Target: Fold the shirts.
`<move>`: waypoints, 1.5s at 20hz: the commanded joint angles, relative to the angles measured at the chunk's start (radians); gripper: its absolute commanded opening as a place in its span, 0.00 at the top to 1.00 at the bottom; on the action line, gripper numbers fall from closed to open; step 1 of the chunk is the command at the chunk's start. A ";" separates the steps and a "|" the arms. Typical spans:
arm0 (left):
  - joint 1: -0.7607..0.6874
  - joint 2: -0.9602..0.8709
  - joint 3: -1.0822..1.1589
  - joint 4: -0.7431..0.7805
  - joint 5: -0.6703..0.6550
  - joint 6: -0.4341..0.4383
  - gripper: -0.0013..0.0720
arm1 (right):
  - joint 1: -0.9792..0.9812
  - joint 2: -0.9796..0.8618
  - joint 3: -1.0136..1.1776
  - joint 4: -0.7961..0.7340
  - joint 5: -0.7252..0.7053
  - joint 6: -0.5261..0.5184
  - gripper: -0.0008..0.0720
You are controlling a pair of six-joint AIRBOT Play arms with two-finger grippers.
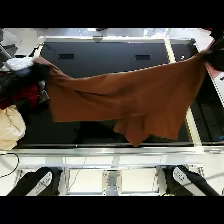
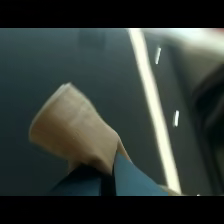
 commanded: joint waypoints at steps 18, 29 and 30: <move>0.105 -0.117 0.016 0.039 0.198 0.113 0.21 | 0.148 -0.497 0.180 -0.470 -0.184 0.083 0.31; 0.039 0.515 -0.735 -0.146 0.412 -0.071 0.21 | 0.153 -0.498 -0.303 -0.211 -0.311 -0.191 0.31; 0.022 0.520 -0.735 -0.140 0.413 -0.072 0.21 | 0.172 -0.498 -0.330 -0.192 -0.357 -0.219 0.31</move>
